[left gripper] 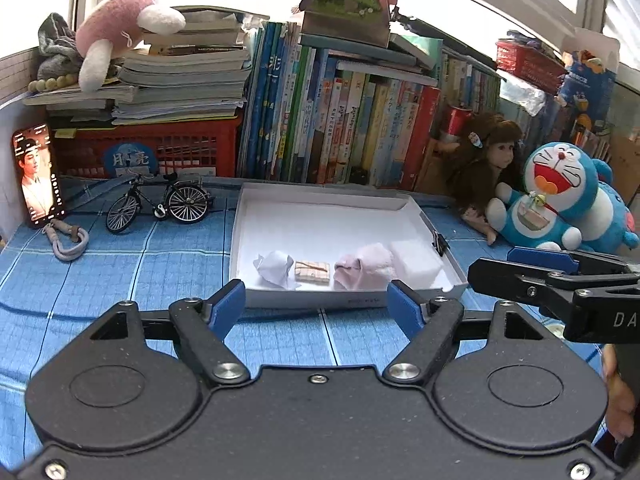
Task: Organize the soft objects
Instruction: 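Move both tools back toward the plush toys and cups on the table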
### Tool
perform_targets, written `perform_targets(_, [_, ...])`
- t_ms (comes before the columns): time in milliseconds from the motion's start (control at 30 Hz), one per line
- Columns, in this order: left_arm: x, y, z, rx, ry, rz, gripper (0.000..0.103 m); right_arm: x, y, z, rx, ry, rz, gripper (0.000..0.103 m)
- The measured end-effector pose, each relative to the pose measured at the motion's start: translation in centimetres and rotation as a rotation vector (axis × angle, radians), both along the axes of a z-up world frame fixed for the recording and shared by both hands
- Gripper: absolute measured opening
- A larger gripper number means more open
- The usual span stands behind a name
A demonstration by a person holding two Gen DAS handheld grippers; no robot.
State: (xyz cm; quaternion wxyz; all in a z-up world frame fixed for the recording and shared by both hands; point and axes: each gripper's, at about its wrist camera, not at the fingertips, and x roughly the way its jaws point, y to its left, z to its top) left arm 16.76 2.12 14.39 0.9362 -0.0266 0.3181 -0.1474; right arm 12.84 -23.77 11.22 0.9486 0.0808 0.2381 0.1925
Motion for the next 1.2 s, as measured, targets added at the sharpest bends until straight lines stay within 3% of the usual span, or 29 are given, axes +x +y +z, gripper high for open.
perform_targets(400, [-6.1,1.7,-1.7,-0.031,-0.053,-0.021,0.079,-5.7,0.9,-1.9,-0.06,-0.148,-0.009,0.091])
perform_targets(767, [-10.3,3.4,-4.1,-0.071,-0.065,0.006,0.081,-9.2,1.8,-3.8,-0.099,-0.199,0.006,0.092])
perform_targets(1200, [-13.0,4.6,-6.4,-0.02,-0.087,0.049,0.082,-12.5,4.0,-5.9,-0.204,-0.284,0.048,0.095])
